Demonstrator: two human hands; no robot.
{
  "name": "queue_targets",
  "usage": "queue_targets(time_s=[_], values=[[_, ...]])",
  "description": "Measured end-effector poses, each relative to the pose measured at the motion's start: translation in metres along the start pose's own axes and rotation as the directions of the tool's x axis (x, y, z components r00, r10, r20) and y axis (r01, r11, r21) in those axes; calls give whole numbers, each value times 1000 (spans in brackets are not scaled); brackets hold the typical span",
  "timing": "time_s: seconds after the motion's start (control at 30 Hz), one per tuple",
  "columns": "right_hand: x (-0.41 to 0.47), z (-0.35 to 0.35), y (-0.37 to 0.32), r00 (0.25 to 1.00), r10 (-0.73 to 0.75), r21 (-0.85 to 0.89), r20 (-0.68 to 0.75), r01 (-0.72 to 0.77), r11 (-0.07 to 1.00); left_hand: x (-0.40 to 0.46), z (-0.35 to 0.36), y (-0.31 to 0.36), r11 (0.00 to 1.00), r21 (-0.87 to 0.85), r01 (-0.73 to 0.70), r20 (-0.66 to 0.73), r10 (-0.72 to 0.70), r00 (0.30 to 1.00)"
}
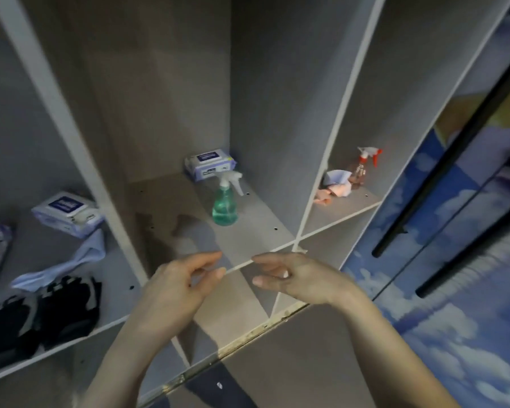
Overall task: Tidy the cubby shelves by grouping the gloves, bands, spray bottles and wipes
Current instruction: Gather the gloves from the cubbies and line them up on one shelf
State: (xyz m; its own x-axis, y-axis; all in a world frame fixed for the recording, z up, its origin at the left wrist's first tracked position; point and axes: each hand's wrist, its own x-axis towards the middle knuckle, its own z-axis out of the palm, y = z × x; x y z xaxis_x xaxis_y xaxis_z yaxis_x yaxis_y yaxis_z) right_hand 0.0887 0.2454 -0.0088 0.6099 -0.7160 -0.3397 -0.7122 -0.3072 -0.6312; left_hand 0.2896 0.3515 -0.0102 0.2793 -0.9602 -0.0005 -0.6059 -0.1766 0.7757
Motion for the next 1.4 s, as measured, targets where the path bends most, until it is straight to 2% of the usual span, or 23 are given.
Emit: queue_targets(time_s=[0.23,0.4,0.53,0.73,0.93,1.07,1.27,1.4], values=[[-58,-93,105,991,66,-73,-112,-75,995,36,103,83,998,43,-35,26,34,999],[-72,-150,171,991,57,-139,-124,-74,987,60,170,128,999,33,-30,44,28,999],[-65,-171,207,993,42,-113,-107,-54,992,73,205,144,999,35,12,74,-15,997],[-35,-183,238,998,-20,-45,-67,17,999,113,234,157,995,97,37,100,-46,994],[15,-218,256,1000,-18,-118,0,18,993,177,257,153,998,39,39,100,-42,994],[53,-250,266,1000,-13,-167,-13,10,986,222,277,149,997,-10,76,101,-75,992],[107,-262,276,999,-20,-136,25,23,990,265,304,136,985,143,95,174,-119,977],[145,-270,286,996,-50,-193,69,62,979,288,312,126,972,181,152,141,-178,974]])
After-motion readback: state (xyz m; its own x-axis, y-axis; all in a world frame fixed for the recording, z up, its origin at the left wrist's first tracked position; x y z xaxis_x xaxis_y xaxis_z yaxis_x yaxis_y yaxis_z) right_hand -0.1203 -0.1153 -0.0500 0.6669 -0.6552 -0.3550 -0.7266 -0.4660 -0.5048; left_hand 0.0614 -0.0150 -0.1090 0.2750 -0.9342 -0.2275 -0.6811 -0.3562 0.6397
